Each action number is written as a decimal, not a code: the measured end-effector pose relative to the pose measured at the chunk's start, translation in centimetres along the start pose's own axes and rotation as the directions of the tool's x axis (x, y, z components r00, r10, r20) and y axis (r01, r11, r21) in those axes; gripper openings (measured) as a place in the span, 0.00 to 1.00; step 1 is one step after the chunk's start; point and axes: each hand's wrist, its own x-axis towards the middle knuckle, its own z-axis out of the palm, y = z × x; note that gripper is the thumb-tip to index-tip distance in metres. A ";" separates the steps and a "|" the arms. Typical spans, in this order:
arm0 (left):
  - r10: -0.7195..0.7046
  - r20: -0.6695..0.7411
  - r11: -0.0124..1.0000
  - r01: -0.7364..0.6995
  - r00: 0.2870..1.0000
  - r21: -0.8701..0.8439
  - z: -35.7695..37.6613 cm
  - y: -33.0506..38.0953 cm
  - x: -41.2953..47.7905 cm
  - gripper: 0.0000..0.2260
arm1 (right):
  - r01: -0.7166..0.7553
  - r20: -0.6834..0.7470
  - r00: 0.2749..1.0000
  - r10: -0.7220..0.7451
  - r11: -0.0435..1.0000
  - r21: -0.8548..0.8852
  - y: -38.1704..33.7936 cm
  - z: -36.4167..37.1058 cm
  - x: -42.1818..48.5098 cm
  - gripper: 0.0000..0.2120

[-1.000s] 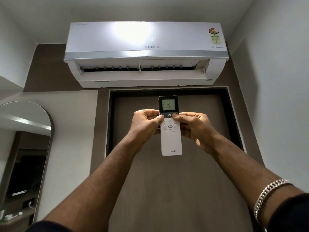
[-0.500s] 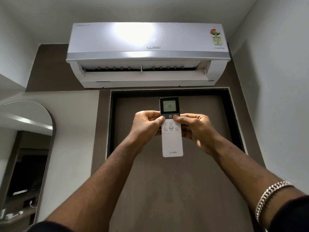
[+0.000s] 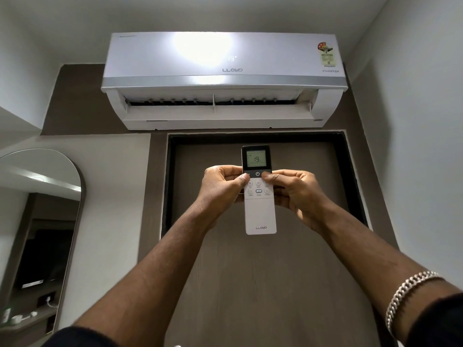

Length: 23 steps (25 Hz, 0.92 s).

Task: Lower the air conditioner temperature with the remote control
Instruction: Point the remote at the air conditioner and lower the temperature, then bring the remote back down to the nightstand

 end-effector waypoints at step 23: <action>-0.597 0.339 0.763 0.645 0.727 -0.039 15.8 -18.7 -21.1 0.07 | -0.616 -0.340 0.728 0.596 0.786 0.059 20.6 -8.8 -25.1 0.11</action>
